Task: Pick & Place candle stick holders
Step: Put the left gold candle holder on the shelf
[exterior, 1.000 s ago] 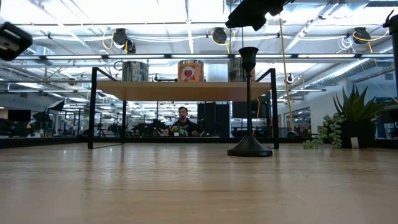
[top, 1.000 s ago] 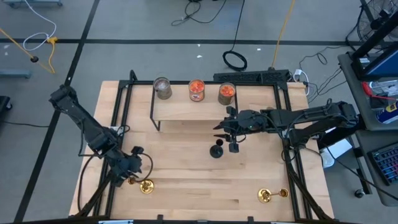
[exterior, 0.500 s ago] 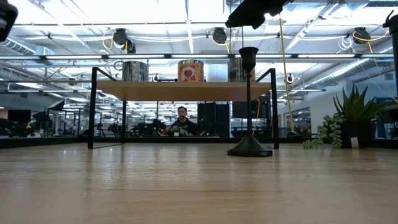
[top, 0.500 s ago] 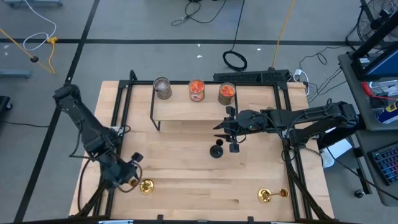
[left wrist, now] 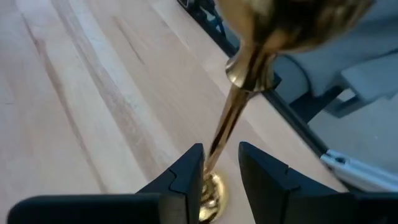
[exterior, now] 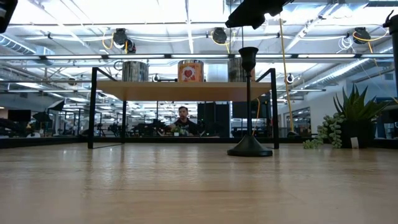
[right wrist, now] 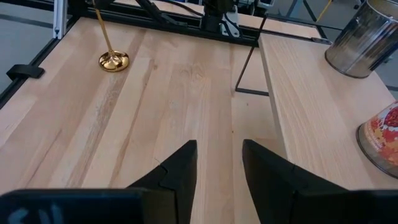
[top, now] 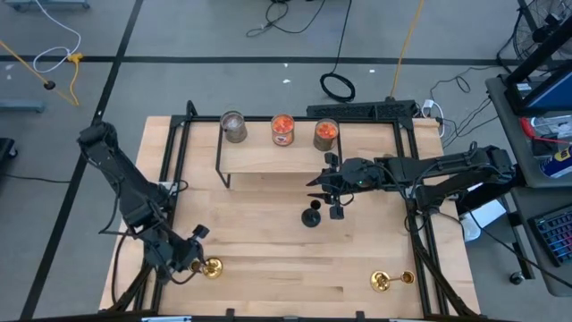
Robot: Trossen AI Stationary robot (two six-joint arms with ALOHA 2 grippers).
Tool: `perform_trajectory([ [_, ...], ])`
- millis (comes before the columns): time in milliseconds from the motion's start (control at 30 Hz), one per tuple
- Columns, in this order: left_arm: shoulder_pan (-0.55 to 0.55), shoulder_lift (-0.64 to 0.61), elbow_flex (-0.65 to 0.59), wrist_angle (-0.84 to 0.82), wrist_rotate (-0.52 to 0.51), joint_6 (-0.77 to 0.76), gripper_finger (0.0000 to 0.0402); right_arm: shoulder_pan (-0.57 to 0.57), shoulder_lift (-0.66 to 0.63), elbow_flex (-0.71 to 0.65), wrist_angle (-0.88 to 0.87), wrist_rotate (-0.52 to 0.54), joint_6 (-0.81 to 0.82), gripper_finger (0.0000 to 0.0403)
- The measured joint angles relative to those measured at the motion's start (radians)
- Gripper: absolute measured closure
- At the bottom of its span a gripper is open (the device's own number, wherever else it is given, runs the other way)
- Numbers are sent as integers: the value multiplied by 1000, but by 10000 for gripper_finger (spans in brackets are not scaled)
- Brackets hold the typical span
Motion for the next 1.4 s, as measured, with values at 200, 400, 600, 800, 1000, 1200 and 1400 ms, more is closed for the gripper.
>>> perform_trajectory([
  [200, 0, 21, -1, 57, 2, -36, 295, 0, 0, 0, 0, 0, 0, 275],
  [400, 1, 20, -1, 57, -20, -76, 295, 0, 0, 0, 9, 0, 0, 275],
  [600, 2, 20, -2, 55, -84, -96, 295, 0, 0, 0, 8, 0, 0, 275],
  [800, 2, 19, -2, 46, -84, -58, 304, 0, 0, 0, 8, 0, 0, 275],
  [1000, 2, 19, -2, 46, -86, 14, 381, 0, 0, 0, 8, 0, 0, 275],
  [1200, 6, 20, -3, 80, -223, 62, 369, 0, 0, 0, 8, 0, 0, 275],
  [1400, 103, -1, -3, 204, -327, 137, 387, -2, 1, 0, 12, 0, 0, 275],
])
